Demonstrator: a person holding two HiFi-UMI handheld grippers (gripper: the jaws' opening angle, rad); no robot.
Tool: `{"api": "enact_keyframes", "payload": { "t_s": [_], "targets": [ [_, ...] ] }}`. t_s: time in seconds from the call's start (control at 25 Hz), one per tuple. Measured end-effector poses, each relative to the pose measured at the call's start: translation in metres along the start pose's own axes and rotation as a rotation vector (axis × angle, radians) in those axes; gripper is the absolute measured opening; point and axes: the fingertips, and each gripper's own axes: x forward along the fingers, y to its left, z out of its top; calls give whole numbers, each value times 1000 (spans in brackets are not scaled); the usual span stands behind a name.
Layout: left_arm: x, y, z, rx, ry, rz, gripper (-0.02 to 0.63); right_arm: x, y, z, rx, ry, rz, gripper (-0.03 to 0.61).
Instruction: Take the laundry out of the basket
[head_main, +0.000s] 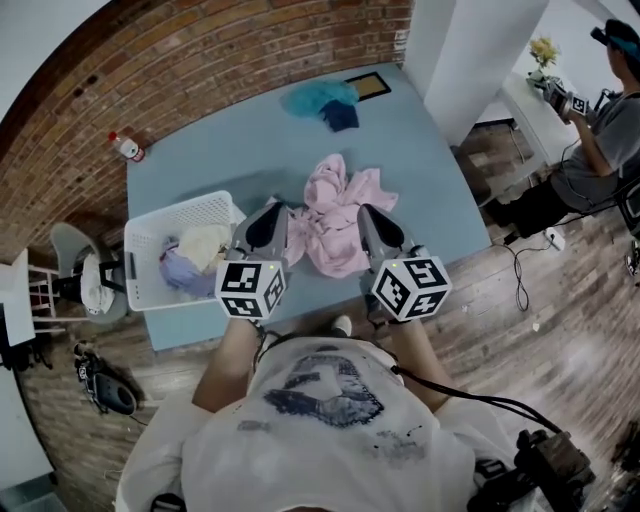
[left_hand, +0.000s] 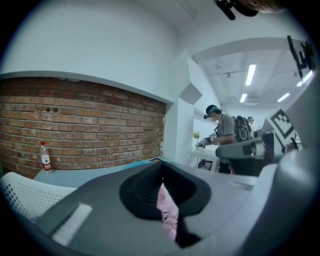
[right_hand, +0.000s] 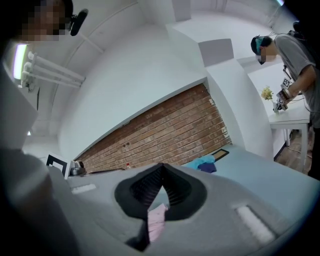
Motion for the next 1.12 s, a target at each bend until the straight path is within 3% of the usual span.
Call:
{"api": "enact_keyframes", "payload": {
  "t_s": [0.28, 0.52, 0.8, 1.12],
  "targets": [
    [-46, 63, 6, 16, 22, 124, -9, 39, 56, -18, 17, 14, 125, -3],
    [-84, 128, -4, -4, 31, 187, -9, 82, 114, -39, -3, 53, 181, -3],
    [-125, 211, -23, -42, 59, 198, -9, 134, 190, -64, -40, 104, 203, -3],
    [-143, 285, -51, -50, 131, 165, -9, 175, 244, -86, -68, 125, 166, -3]
  ]
}}
